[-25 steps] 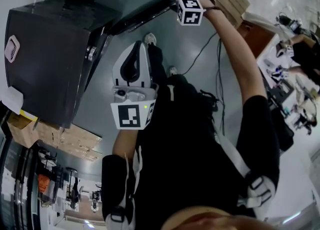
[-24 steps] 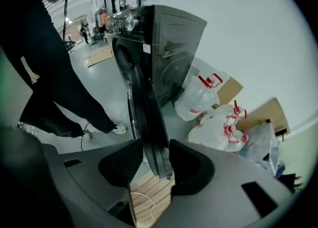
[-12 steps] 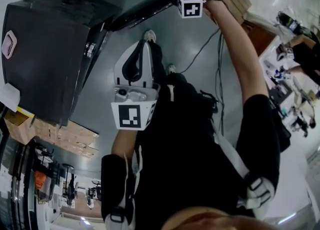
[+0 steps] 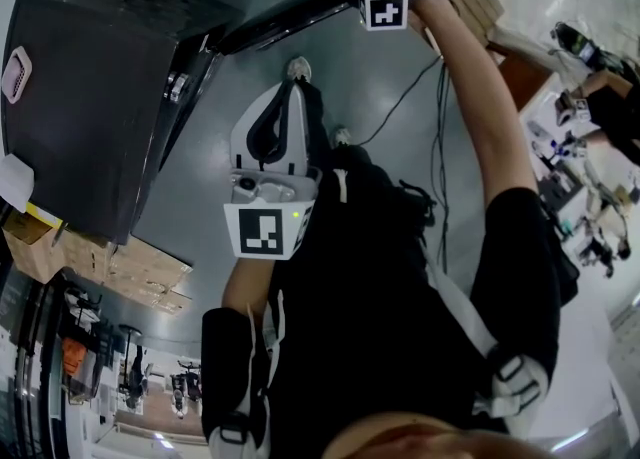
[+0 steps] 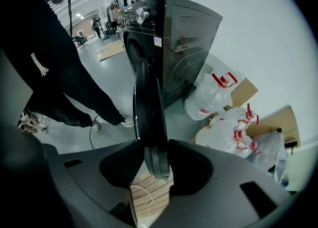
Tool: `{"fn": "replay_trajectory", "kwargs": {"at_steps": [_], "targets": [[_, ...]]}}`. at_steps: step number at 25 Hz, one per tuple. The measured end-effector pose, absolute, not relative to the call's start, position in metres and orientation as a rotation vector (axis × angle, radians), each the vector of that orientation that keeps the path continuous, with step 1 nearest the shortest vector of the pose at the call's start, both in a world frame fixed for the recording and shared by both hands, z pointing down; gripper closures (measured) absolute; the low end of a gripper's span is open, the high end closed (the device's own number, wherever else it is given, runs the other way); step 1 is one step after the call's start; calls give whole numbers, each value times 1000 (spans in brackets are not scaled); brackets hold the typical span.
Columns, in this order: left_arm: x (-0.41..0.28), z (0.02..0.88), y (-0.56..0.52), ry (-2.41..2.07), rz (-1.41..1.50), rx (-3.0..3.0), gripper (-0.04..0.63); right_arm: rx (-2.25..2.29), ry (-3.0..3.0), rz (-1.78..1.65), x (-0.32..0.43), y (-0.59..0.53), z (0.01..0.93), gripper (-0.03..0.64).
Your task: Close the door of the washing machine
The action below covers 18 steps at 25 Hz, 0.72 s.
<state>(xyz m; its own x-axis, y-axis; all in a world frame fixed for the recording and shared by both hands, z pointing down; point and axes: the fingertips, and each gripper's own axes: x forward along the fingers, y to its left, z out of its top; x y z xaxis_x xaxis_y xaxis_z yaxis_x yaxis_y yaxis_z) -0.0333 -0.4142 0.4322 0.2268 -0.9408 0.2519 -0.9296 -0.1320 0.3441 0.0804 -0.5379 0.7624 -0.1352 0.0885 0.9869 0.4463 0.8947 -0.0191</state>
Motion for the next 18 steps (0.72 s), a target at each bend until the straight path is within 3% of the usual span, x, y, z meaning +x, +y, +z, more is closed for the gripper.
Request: {"fn": "replay_trajectory", "kwargs": {"at_steps": [18], "targets": [[10,407,-352,-1767,-62,2098,590,-334,-1755,-172,127,-449,755,491]]}}
